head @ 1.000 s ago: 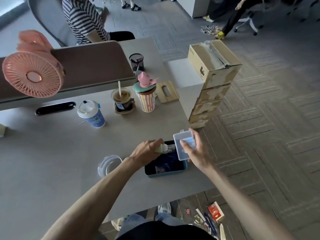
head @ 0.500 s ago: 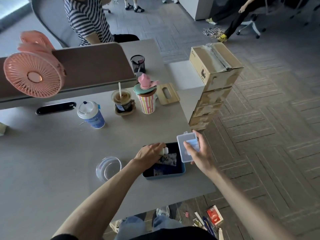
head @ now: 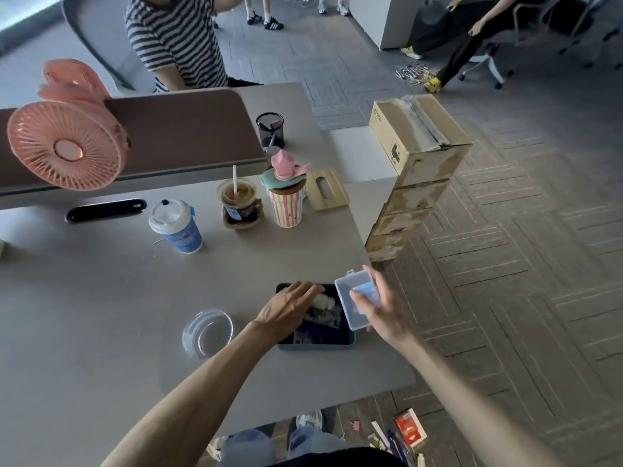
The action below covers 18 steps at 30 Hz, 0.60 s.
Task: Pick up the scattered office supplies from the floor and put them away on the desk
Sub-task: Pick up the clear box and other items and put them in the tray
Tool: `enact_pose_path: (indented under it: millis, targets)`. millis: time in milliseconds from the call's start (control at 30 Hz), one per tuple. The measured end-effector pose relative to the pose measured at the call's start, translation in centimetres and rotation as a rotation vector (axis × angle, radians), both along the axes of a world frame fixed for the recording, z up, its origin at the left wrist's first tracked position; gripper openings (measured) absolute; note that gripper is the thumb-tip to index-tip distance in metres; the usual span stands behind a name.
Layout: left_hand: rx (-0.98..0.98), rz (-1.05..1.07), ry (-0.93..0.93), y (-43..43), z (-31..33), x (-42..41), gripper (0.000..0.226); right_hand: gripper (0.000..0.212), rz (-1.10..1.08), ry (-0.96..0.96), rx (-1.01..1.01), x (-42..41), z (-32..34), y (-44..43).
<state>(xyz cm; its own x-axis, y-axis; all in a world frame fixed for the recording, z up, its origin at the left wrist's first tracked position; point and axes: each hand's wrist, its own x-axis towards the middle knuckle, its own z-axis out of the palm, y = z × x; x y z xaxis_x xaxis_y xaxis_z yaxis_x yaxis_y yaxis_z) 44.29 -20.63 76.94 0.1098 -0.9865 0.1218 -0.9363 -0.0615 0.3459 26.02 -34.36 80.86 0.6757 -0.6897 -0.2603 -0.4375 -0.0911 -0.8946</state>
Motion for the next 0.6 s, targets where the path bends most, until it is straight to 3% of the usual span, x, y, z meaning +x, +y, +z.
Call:
enact_pose_path:
  millis: [167, 367, 533, 600]
  targets:
    - [-0.124, 0.15, 0.038, 2.1, 1.0, 1.2, 0.03, 0.072, 0.134, 0.034, -0.024, 0.7, 0.0, 0.3]
    - [-0.142, 0.29, 0.068, 4.8, 1.8, 2.9, 0.029, 0.061, 0.343, 0.076, -0.139, 2.5, 0.3, 0.7]
    - [-0.087, 0.26, 0.07, 6.1, 1.7, 2.9, 0.023, 0.044, 0.586, 0.346, -0.366, 3.1, -1.1, 0.1]
    - [-0.044, 0.221, 0.06, 6.3, 1.3, 2.5, 0.027, 0.045, 0.714, 0.492, -0.551, 3.4, -1.9, 0.3]
